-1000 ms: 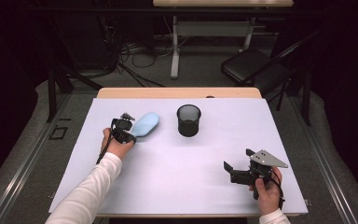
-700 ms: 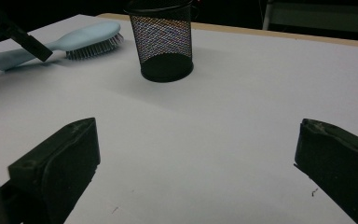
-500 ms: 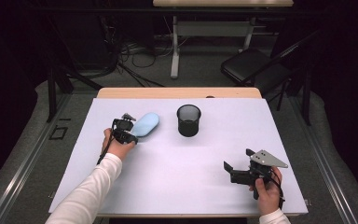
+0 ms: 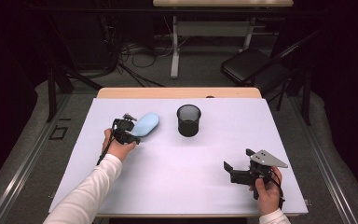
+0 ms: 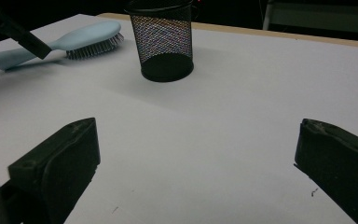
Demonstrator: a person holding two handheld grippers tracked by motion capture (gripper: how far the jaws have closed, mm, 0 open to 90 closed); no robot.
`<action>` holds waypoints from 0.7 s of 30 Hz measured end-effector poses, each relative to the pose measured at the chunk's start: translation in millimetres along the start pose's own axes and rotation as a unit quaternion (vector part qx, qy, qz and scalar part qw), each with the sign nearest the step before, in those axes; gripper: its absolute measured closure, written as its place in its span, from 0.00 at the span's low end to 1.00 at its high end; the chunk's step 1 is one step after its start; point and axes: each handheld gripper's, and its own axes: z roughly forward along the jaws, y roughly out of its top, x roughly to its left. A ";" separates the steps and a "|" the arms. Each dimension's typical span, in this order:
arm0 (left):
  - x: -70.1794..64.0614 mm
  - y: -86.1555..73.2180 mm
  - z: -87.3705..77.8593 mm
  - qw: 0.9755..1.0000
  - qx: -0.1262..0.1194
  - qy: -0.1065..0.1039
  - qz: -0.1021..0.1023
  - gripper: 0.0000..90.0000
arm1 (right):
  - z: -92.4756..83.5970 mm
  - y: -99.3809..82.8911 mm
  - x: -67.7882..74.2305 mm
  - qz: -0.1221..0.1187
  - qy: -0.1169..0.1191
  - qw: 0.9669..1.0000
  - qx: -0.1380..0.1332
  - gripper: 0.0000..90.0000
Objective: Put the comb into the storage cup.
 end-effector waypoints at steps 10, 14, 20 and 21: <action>-1.0 0.3 -8.2 1.000 -0.021 -0.014 -0.005 0.76 | -0.1 0.0 -0.4 0.001 0.001 1.000 -0.001 0.00; -0.4 -0.1 -10.1 0.999 -0.027 -0.018 -0.008 0.72 | 0.0 0.0 -0.3 0.000 0.001 1.000 0.000 0.00; 0.9 -0.6 -13.0 0.999 -0.046 -0.018 -0.009 0.63 | 0.2 -0.1 -0.5 -0.001 0.001 1.000 0.001 0.00; 1.2 -0.5 -13.9 0.999 -0.049 -0.019 -0.010 0.61 | 0.2 -0.2 -0.5 0.000 0.001 1.000 0.001 0.00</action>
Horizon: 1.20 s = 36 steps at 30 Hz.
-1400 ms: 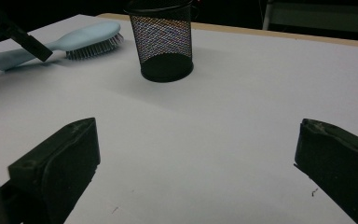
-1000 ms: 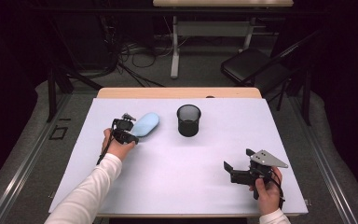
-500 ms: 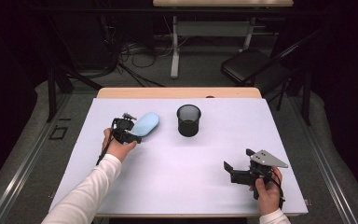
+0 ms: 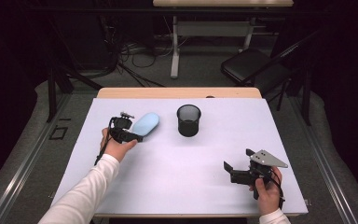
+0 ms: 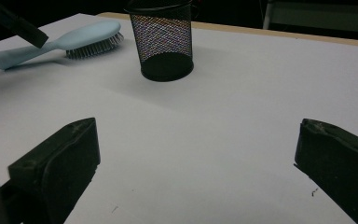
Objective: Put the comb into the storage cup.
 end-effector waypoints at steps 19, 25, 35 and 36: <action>4.7 2.9 -14.6 0.999 -0.047 -0.012 0.014 0.44 | 0.2 -0.1 0.4 -0.001 0.000 1.000 0.002 0.00; 7.2 5.2 -21.2 0.997 -0.065 -0.012 0.035 0.41 | 0.3 -0.2 0.3 -0.002 0.000 1.000 0.002 0.00; 10.3 6.9 -32.1 0.996 -0.080 -0.025 0.015 0.39 | 0.9 -0.4 0.4 -0.002 0.000 1.000 0.002 0.00; 10.7 7.0 -32.5 0.997 -0.078 -0.028 0.013 0.39 | 0.9 -0.4 0.4 -0.002 0.000 1.000 0.003 0.00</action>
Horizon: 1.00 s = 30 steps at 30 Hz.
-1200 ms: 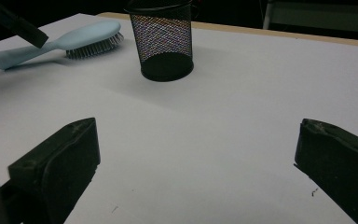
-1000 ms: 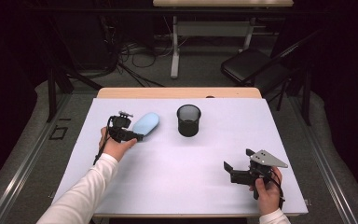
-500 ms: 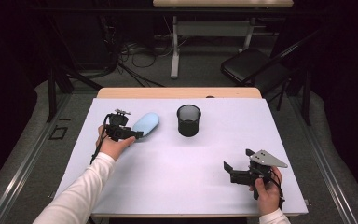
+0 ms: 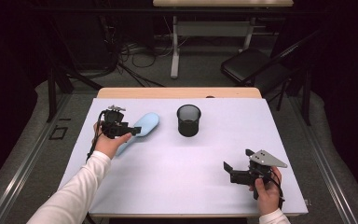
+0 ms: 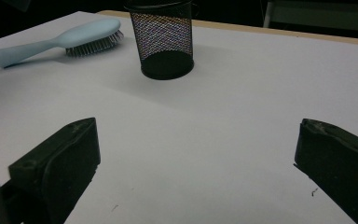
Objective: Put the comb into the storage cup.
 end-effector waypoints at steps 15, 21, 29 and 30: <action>4.0 3.1 -2.4 1.000 -0.002 0.002 0.008 0.08 | 0.1 0.0 0.2 0.001 -0.001 1.000 0.002 0.00; 4.4 5.1 -4.5 1.000 -0.008 -0.006 0.018 0.01 | 0.7 -0.2 0.5 0.001 -0.001 1.000 0.000 0.00; 2.1 6.0 -5.1 0.999 -0.011 -0.003 0.039 0.00 | 0.6 -0.2 0.7 0.000 0.000 1.000 0.002 0.00; 1.8 6.3 -5.2 0.999 -0.010 -0.003 0.041 0.00 | 0.6 -0.2 0.6 -0.001 0.000 1.000 0.001 0.00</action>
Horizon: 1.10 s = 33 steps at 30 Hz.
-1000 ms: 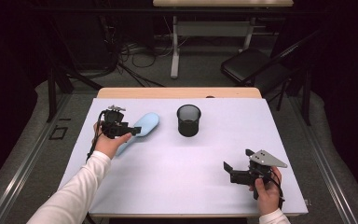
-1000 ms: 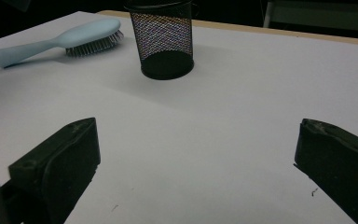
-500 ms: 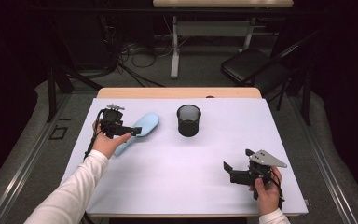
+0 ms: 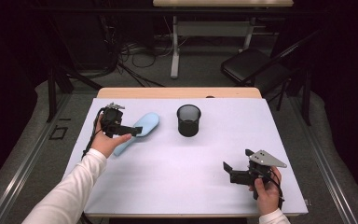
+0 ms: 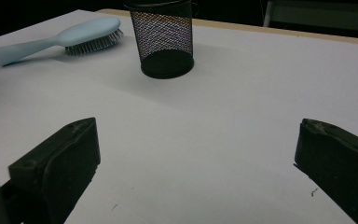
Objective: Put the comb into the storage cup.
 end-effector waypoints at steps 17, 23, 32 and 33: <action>2.9 3.4 -2.8 1.000 0.004 -0.012 0.017 0.02 | 0.2 -0.2 0.8 0.001 0.001 1.000 0.004 0.00; 5.7 4.8 -2.6 1.000 0.013 -0.005 0.023 0.02 | 0.3 -0.2 0.9 0.002 0.001 1.000 0.004 0.00; 8.0 5.8 1.8 0.999 0.022 0.004 0.041 0.02 | 0.8 -0.4 0.4 -0.001 0.001 1.000 0.003 0.00; 8.1 6.1 3.2 0.999 0.024 0.003 0.045 0.02 | 0.8 -0.4 0.5 -0.001 0.000 1.000 0.003 0.00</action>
